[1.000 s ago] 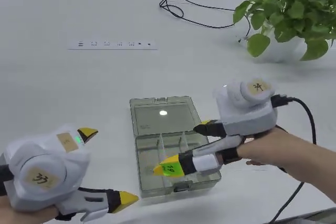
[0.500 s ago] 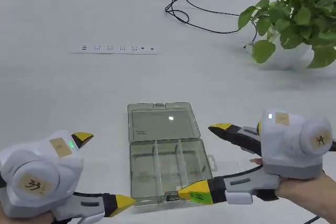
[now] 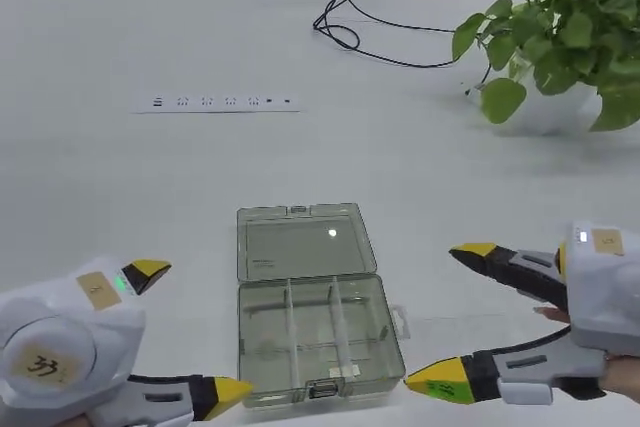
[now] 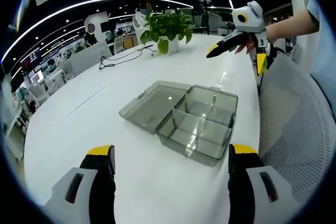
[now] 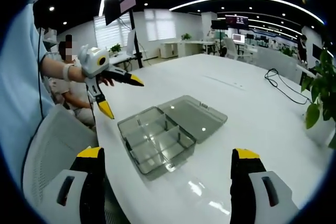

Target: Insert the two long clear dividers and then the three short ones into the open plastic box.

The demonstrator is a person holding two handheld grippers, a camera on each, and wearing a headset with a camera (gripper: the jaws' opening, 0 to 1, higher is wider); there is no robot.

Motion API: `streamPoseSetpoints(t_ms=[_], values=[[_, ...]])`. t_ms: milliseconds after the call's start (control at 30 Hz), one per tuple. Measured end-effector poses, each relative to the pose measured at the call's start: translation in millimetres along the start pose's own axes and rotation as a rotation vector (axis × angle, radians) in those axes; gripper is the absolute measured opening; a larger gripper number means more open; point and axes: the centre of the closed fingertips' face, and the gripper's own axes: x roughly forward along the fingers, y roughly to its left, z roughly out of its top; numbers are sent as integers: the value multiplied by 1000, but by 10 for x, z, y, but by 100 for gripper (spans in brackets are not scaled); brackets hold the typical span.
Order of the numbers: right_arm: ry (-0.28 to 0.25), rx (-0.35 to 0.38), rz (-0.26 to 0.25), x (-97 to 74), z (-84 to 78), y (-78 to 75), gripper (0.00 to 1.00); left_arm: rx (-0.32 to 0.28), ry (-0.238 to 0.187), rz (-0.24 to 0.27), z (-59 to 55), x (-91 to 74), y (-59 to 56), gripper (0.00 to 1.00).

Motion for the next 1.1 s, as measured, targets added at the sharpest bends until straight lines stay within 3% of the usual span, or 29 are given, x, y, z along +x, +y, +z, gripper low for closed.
streamPoseSetpoints(t_ms=[133, 233, 400, 600, 833, 1000, 1100], values=[[27, -37, 4, -34, -16, -97, 100, 1, -1, 6, 18, -14, 13, 91], [85, -82, 22, -51, -76, -168, 100, 0, -2, 11, 16, -23, 18, 91], [244, -199, 88, -46, -287, -174, 95, -4, -1, 15, 2, -39, 14, 91], [448, -328, 195, 55, -701, -229, 84, -6, 2, 11, -24, -41, -3, 90], [556, -410, 235, 217, -909, -277, 62, -12, -7, 7, -6, -20, -24, 90], [596, -425, 256, 282, -1012, -291, 50, -14, -20, -14, 17, -19, -54, 90], [621, -441, 248, 290, -1050, -329, 49, -9, -21, -28, 17, -29, -74, 90]])
